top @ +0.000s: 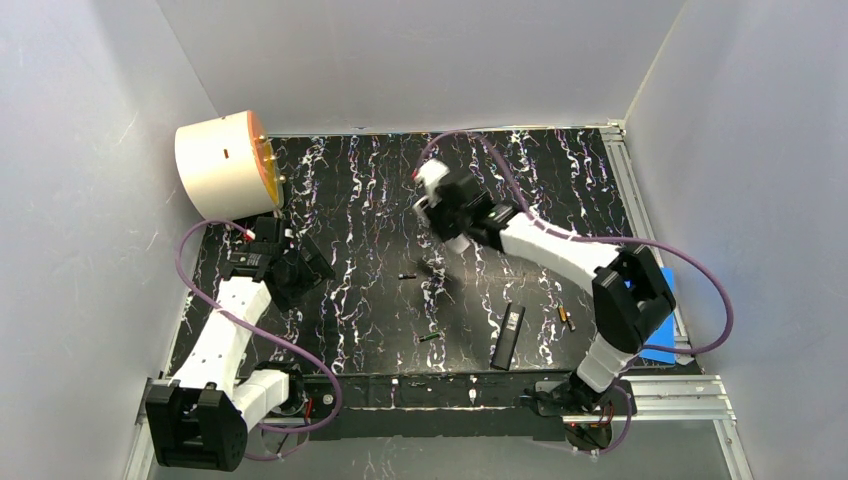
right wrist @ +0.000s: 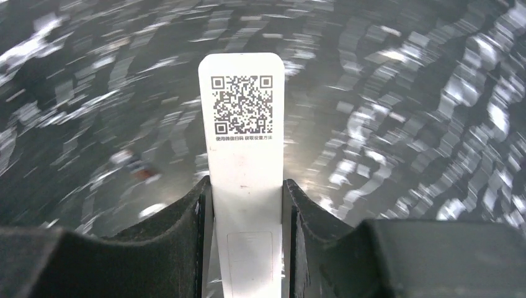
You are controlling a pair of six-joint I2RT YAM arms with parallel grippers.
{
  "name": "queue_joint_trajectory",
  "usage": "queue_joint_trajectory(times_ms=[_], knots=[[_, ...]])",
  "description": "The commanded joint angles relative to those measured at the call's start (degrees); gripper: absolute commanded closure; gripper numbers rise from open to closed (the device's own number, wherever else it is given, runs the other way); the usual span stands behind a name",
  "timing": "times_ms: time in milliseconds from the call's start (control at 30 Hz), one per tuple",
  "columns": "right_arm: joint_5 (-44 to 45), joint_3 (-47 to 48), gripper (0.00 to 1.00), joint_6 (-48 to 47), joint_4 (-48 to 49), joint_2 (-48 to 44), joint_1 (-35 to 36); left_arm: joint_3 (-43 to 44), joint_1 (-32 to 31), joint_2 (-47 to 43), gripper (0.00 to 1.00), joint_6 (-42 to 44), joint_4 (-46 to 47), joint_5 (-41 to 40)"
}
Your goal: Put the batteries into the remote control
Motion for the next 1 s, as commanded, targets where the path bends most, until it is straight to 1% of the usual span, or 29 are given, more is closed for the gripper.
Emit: queue_joint_trajectory(times_ms=[0, 100, 233, 367, 467, 533, 600, 700, 733, 833, 900, 933, 967], knots=[[15.51, 1.53, 0.72, 16.17, -4.96, 3.36, -8.38, -1.35, 0.34, -0.75, 0.11, 1.21, 2.28, 2.95], [21.07, 4.77, 0.73, 22.79, -12.25, 8.96, -12.99, -1.31, 0.37, -0.91, 0.11, 1.60, 2.90, 3.44], [21.62, 3.80, 0.74, 27.51, -12.62, 11.68, -16.92, -1.77, 0.38, -1.05, 0.11, 1.73, 3.53, 4.30], [20.76, 3.56, 0.69, 27.54, -12.74, 14.49, -17.57, -2.05, 0.38, -1.59, 0.11, 1.82, 3.78, 4.83], [20.61, 3.64, 0.61, 28.12, -13.61, 15.89, -17.60, -1.85, 0.38, -2.12, 0.11, 1.95, 3.57, 4.57], [20.13, 3.98, 0.50, 28.73, -14.55, 16.47, -17.66, -1.67, 0.34, -2.46, 0.11, 1.95, 3.31, 4.37], [19.81, 4.48, 0.44, 28.92, -15.40, 16.50, -17.70, -1.41, 0.38, -2.59, 0.11, 2.10, 3.00, 4.20], [19.95, 4.61, 0.28, 29.51, -15.94, 14.10, -17.66, -0.70, 0.38, -2.79, 0.11, 2.68, 2.32, 3.81], [20.02, 4.82, 0.24, 29.80, -16.29, 12.86, -17.65, -0.30, 0.38, -2.92, 0.11, 2.95, 2.06, 3.65], [22.21, 5.22, 0.16, 30.89, -17.19, 7.21, -17.70, 0.28, 0.33, -3.43, 0.10, 3.78, 1.43, 2.93], [24.86, 4.11, 0.13, 31.98, -18.07, 2.97, -17.63, 0.56, 0.36, -3.78, 0.09, 4.60, 1.27, 3.00], [25.64, 3.27, 0.12, 32.68, -19.35, 0.67, -17.62, 0.69, 0.38, -3.96, 0.07, 4.99, 1.12, 2.85], [25.87, 2.20, 0.12, 33.71, -21.23, -1.44, -17.62, 0.87, 0.38, -4.09, 0.03, 5.21, 0.60, 2.13]])
